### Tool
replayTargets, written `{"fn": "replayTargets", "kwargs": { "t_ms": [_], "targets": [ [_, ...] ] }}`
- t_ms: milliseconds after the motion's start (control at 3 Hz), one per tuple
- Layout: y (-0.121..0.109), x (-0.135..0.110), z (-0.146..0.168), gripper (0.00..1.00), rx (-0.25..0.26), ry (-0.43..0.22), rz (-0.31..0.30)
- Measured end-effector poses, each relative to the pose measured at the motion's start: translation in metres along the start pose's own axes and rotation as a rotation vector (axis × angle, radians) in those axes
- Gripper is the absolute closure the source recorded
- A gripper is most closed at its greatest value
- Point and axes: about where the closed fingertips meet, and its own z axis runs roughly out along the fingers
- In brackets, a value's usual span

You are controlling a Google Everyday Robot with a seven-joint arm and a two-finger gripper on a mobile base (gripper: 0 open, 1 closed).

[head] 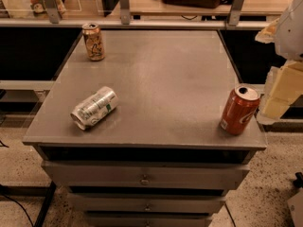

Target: Pick 7up can

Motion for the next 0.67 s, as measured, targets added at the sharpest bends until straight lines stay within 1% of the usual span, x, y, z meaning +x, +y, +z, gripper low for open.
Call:
{"fn": "replayTargets", "kwargs": {
  "t_ms": [333,667],
  "targets": [
    [-0.02,-0.03,0.007,0.0,0.033,-0.024,-0.096],
    [-0.04,-0.078,0.024,0.0,0.054,-0.039,-0.236]
  ]
}}
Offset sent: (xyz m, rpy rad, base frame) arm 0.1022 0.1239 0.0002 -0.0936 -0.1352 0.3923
